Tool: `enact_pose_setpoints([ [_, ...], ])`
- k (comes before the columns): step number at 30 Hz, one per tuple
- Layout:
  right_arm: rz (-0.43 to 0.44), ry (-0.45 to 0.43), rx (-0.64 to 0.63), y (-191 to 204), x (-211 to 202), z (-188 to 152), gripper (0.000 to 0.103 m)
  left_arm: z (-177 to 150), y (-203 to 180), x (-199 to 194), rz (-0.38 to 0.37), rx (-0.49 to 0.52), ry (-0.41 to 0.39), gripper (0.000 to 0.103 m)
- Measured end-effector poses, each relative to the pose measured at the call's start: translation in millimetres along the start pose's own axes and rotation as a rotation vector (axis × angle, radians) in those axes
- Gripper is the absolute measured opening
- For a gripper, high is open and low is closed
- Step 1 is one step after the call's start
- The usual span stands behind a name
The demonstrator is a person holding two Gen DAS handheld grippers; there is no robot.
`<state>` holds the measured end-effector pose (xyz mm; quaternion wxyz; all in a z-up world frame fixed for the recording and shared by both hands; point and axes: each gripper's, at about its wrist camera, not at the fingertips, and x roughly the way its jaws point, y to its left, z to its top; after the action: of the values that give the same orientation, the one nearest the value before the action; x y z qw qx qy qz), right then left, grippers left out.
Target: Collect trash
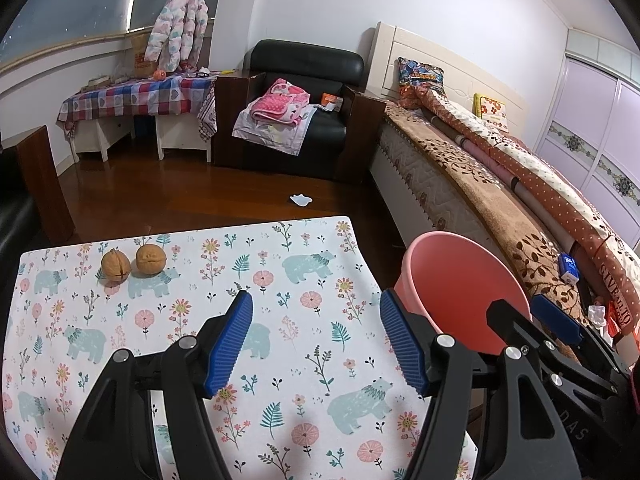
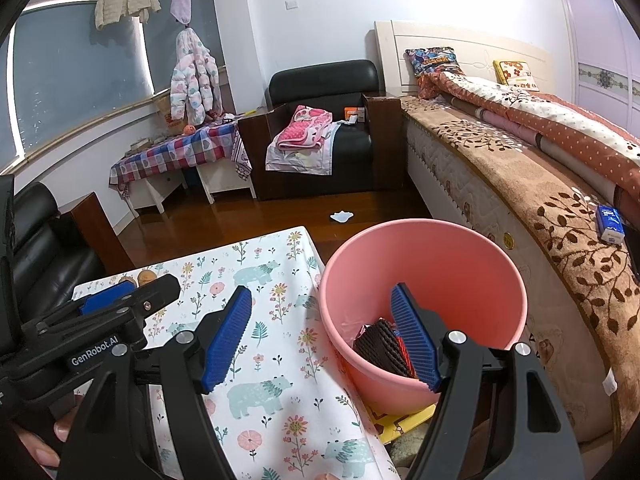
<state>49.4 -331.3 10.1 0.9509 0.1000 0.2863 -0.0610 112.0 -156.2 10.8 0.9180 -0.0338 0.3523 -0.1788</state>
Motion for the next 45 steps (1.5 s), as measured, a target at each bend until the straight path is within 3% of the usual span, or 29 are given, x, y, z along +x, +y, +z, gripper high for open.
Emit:
enact_pose_setpoints([
  [45, 0.007, -0.021, -0.011, 15.1, -8.3, -1.5, 0.072, 2.3, -4.5, -20.1, 0.035, 0.037, -0.057, 0.065],
])
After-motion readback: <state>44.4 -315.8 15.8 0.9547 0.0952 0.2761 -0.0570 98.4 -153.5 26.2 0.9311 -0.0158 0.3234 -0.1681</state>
